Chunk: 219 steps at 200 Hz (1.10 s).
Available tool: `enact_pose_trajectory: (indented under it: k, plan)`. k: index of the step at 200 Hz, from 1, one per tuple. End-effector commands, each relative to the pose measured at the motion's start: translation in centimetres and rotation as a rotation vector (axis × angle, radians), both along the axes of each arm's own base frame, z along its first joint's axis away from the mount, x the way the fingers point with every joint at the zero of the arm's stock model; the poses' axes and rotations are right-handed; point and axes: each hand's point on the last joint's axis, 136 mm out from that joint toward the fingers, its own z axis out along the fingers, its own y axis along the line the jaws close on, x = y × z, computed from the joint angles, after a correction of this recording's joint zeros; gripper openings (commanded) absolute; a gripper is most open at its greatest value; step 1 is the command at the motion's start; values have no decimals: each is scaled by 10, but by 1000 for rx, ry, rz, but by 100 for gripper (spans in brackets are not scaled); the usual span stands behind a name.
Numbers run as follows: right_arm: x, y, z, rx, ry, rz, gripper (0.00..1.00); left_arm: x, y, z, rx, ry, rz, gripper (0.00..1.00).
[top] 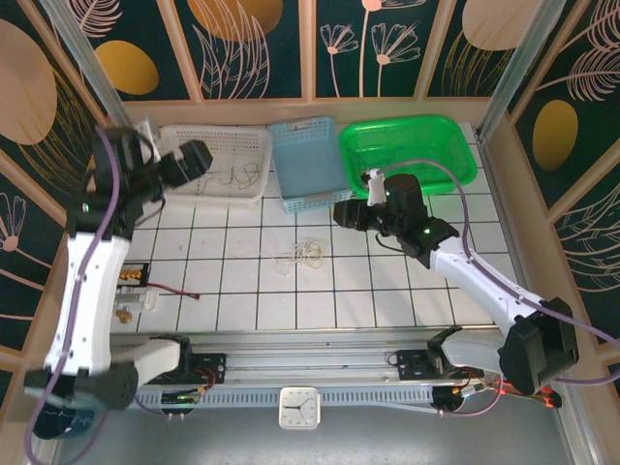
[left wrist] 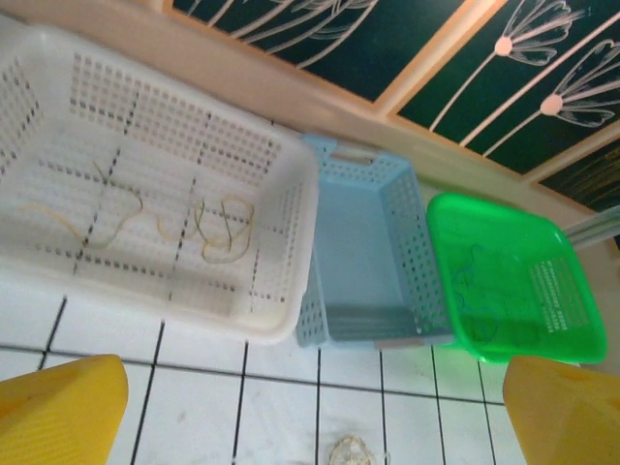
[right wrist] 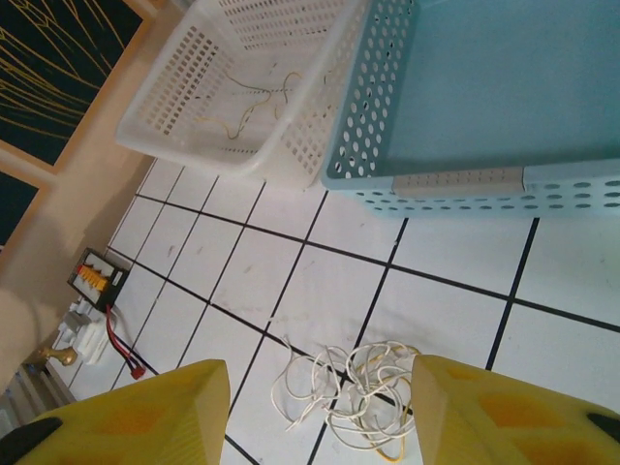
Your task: Untangle the cables
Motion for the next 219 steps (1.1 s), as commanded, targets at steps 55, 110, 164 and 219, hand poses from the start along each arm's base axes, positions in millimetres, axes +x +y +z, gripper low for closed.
enact_pose_trajectory:
  k: [55,110,164,219]
  plan:
    - [-34,18,-37,-44,13,38,53,-28,-20,-86,-244,-144,-44,99]
    - [-47,59,-64,-128,47,77,53,-38,-23,-156,-256,-86,-55,98]
    - [-53,119,-90,-207,84,140,52,-38,-27,-195,-209,-35,-60,86]
    - [-46,174,-117,-403,53,264,48,-38,-9,-213,-187,-26,58,96]
